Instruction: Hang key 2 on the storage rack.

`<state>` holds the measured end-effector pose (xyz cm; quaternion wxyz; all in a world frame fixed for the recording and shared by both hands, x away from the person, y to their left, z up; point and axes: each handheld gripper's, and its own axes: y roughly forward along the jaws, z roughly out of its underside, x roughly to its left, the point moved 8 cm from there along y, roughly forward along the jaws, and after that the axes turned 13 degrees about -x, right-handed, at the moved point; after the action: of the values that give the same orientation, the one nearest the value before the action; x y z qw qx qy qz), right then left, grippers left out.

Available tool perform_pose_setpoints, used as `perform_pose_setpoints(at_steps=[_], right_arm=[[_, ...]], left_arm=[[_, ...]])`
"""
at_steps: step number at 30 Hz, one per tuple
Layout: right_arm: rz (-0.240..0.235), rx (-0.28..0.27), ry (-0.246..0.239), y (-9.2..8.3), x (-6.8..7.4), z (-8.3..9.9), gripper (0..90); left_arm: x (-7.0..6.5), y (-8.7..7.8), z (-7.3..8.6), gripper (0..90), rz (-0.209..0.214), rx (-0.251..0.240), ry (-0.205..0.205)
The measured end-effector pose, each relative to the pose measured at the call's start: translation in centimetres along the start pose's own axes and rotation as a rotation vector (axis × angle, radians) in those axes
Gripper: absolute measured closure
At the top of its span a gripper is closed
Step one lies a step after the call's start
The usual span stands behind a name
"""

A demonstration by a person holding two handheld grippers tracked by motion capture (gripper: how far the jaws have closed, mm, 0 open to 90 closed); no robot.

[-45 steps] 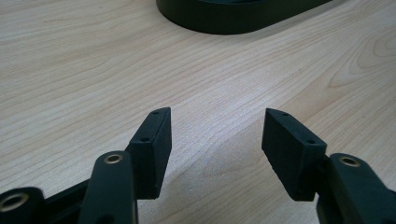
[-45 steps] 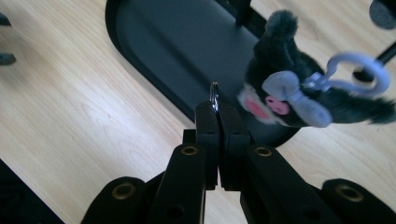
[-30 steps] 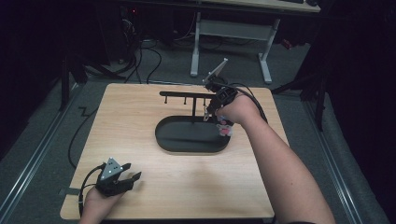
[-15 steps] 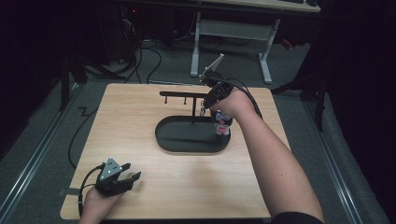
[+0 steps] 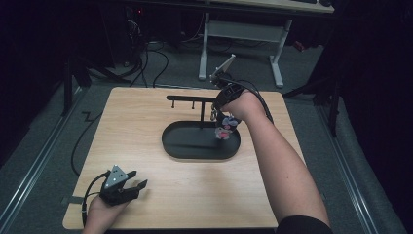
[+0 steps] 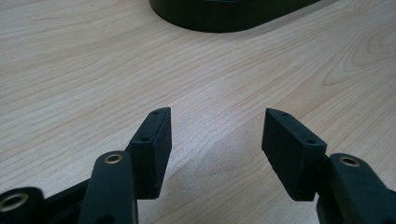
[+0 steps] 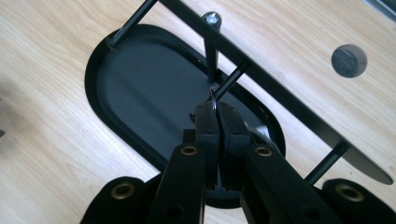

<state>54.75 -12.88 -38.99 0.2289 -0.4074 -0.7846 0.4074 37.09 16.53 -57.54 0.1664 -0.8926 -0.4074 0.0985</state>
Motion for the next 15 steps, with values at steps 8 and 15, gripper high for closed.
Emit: perform_pose_setpoints(at_steps=[8, 15], right_arm=[[0.021, -0.021, -0.009, 0.59, -0.21, -0.35, 88.8], [0.036, -0.049, -0.002, 0.13, -0.24, -0.46, 83.8]], left_arm=[[-0.09, -0.04, 0.01, 43.2, 0.007, 0.007, 0.004], [-0.06, 0.05, 0.05, 43.3, 0.006, 0.005, 0.008]])
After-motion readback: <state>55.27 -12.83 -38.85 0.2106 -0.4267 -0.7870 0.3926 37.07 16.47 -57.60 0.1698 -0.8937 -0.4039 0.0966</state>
